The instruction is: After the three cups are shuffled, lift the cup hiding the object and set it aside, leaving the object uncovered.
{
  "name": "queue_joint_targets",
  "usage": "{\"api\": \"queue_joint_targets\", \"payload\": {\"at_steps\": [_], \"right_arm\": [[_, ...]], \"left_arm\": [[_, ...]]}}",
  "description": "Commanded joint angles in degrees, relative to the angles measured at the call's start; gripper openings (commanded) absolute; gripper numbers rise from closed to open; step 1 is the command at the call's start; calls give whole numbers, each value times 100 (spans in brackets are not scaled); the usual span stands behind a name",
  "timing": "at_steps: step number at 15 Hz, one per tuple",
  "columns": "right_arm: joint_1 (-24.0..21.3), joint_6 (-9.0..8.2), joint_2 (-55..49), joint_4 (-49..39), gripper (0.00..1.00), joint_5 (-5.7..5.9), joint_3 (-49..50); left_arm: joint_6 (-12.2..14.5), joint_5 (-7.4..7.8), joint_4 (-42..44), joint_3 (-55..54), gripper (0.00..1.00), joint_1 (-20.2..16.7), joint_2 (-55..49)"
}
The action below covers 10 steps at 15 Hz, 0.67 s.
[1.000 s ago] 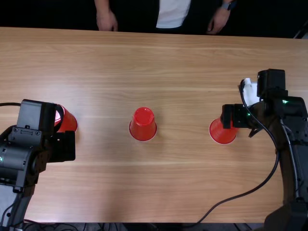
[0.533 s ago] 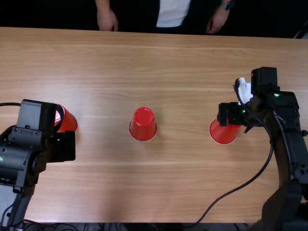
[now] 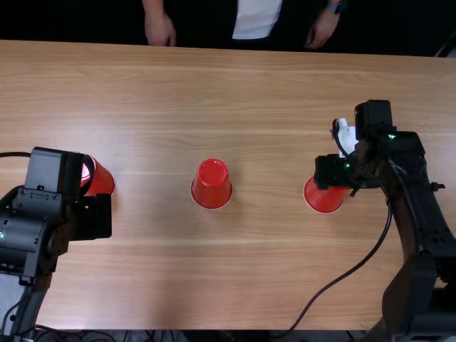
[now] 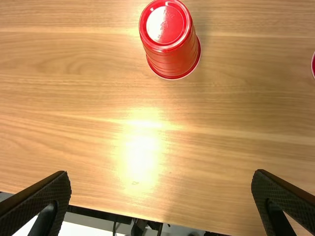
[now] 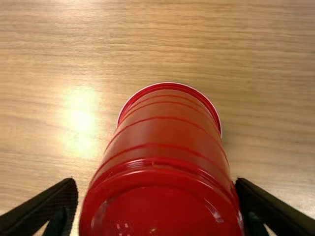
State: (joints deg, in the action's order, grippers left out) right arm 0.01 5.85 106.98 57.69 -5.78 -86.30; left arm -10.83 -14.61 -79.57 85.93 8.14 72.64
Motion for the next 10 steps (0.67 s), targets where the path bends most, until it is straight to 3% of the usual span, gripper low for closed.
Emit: {"api": "queue_joint_targets", "payload": {"at_steps": [1,4,7,10], "right_arm": [[69,-47,165,17,52,-23,-71],[96,-57,174,6,24,-23,43],[131,-131,-37,17,16,-34,-1],[289,-627,-960,-4,16,-65,-36]], "left_arm": [[-88,-5,-6,143,100,-102,31],[-88,-5,-6,143,100,-102,22],[-88,-5,-6,134,100,-111,22],[-88,6,-6,134,100,-111,22]]}}
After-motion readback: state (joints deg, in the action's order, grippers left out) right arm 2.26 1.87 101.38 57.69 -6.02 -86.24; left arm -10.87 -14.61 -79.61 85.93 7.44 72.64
